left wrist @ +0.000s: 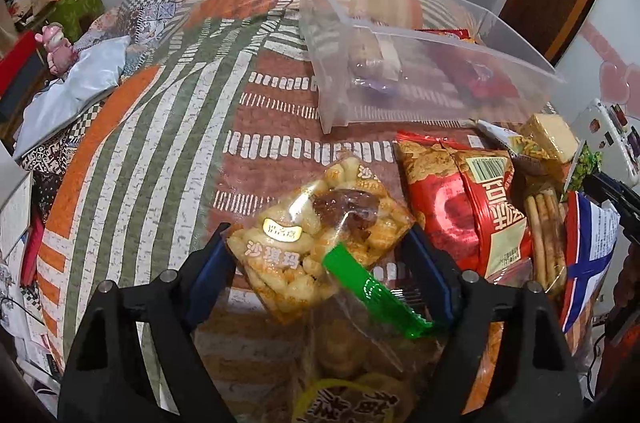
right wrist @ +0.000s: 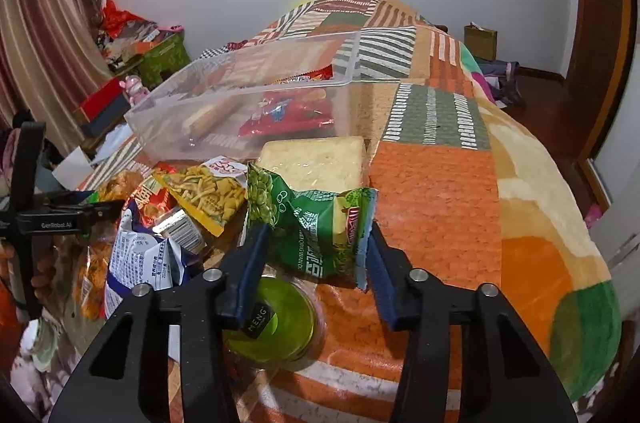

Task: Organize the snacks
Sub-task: 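Grasp the peanut-candy bag with the left tool while the right tool grasps the green chip bag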

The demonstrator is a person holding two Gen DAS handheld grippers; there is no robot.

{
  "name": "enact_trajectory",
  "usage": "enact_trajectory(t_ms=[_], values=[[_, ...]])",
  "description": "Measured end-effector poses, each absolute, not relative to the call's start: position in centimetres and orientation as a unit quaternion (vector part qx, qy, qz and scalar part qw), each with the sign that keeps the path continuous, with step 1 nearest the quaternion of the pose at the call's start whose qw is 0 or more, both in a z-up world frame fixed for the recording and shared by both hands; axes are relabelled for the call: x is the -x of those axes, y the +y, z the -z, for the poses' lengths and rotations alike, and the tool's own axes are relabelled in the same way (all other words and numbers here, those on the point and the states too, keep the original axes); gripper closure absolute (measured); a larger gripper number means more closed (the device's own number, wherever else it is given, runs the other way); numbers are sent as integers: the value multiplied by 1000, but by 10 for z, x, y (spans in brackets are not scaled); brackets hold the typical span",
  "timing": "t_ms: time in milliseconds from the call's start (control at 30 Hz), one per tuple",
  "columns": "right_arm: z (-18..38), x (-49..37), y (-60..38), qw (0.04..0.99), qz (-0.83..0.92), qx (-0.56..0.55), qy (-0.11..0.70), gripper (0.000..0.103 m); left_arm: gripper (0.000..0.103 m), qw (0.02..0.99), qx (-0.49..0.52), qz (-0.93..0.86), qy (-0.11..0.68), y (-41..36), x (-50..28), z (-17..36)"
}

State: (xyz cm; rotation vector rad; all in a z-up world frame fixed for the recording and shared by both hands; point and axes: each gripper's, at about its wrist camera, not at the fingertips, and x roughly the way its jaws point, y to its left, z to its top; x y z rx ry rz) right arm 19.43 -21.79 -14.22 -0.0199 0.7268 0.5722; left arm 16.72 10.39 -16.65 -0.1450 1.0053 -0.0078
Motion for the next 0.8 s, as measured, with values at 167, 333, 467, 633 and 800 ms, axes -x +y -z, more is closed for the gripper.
enact_trajectory(t_ms=[167, 333, 467, 633, 800], values=[[141, -197, -218, 891, -283, 8, 356, 67, 21, 886, 61, 0, 459, 100, -159, 158], [145, -206, -215, 877, -298, 0, 377, 58, 21, 897, 57, 2, 439, 98, -151, 143], [148, -211, -211, 874, -305, 2, 379, 53, 21, 904, 59, 7, 423, 95, -146, 130], [150, -214, -212, 860, -335, -20, 384, 75, 21, 911, 60, 10, 408, 90, -142, 115], [145, -205, -213, 867, -330, -18, 374, 82, 21, 918, 59, 15, 391, 86, -139, 99]])
